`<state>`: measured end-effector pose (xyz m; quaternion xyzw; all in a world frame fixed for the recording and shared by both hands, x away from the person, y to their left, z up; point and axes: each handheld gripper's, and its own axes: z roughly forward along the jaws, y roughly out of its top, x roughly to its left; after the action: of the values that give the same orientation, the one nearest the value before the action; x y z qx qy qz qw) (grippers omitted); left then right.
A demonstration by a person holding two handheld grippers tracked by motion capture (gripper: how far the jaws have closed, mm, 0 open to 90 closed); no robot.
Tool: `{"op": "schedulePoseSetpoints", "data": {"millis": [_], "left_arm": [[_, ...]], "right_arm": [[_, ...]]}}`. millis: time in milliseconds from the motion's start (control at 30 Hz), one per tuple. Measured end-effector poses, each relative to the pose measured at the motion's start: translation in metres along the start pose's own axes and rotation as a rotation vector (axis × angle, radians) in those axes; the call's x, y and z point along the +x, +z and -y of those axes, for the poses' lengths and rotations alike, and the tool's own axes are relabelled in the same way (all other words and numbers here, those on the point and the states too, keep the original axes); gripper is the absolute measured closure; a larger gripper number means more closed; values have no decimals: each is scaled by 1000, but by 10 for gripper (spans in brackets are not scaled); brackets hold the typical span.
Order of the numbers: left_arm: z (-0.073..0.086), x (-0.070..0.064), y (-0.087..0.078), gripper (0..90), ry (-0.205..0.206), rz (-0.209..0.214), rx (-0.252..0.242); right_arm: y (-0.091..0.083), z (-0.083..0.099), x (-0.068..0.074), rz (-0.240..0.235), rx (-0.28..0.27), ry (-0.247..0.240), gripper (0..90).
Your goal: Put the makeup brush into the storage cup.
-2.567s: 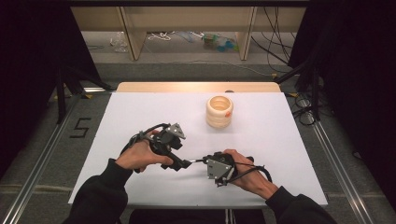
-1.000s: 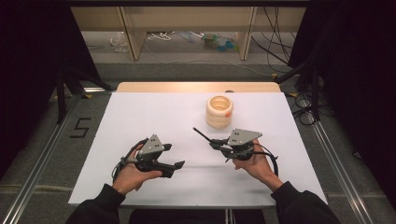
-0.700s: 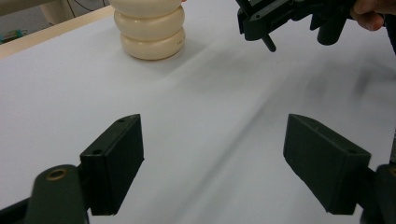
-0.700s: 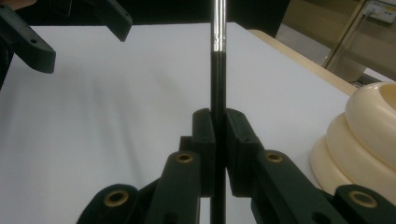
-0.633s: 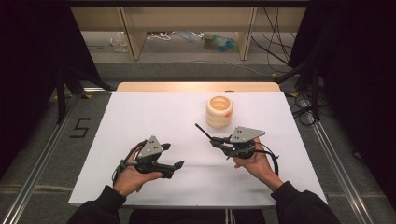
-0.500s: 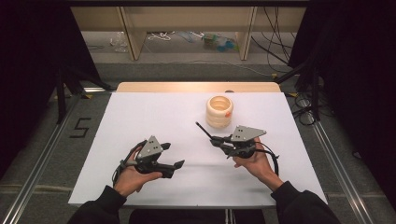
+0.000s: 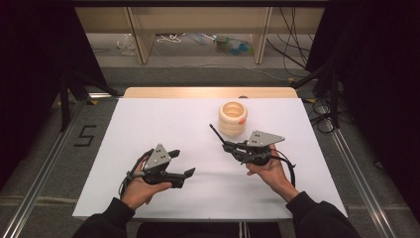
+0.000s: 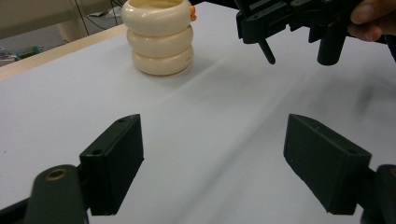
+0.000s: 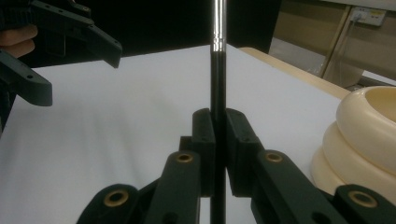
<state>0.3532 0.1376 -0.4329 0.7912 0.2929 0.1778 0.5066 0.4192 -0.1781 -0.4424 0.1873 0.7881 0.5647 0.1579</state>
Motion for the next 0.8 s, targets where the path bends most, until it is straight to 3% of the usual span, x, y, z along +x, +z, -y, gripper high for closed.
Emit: {"op": "schedulePoseSetpoints", "data": {"millis": [100, 300, 433, 567, 600, 667, 800], "left_arm": [[0, 0, 0, 201, -4, -7, -8], [-5, 0, 0, 196, -73, -17, -71], [-8, 0, 1, 196, -86, -33, -96], [-10, 0, 2, 196, -80, -39, -110], [-11, 0, 2, 196, -79, -41, -111], [-12, -1, 3, 196, -84, -41, -117], [-17, -3, 7, 193, -80, -42, -138]], "right_arm": [[0, 0, 0, -5, -9, 19, 842], [3, 0, 1, -15, -33, 31, 842], [3, 0, 1, -10, -33, 39, 842], [4, 0, 2, -19, -48, 55, 842], [6, 0, 3, -5, -74, 65, 842], [4, 0, 3, -22, -47, 57, 842], [8, -1, 7, -32, -62, 62, 842]]}}
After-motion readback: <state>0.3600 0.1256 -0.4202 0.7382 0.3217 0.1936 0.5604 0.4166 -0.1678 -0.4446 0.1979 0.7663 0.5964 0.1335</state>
